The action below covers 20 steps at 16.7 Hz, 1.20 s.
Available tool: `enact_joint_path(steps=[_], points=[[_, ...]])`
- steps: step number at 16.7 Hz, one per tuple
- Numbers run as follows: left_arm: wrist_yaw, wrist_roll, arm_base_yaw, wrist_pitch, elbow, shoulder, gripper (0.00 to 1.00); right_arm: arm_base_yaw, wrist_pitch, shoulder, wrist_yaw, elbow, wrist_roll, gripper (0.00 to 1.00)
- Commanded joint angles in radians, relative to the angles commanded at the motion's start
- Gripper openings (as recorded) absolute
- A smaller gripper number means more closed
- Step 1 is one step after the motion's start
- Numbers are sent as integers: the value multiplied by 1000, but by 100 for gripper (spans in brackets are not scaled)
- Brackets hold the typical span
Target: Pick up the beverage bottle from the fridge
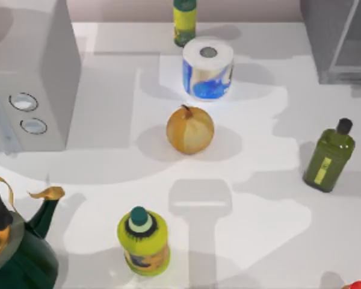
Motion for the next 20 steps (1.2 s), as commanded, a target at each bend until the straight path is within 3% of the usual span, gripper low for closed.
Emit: enact_joint_path(steps=[8,15,20], points=[[0,0,0,0,0,0,100,20,-41,18,23,49,0,100],[0,0,0,0,0,0,100,43,-154,156,46,306,-2,100],[0,0,0,0,0,0,100,45,-165,167,49,324,-2,100]])
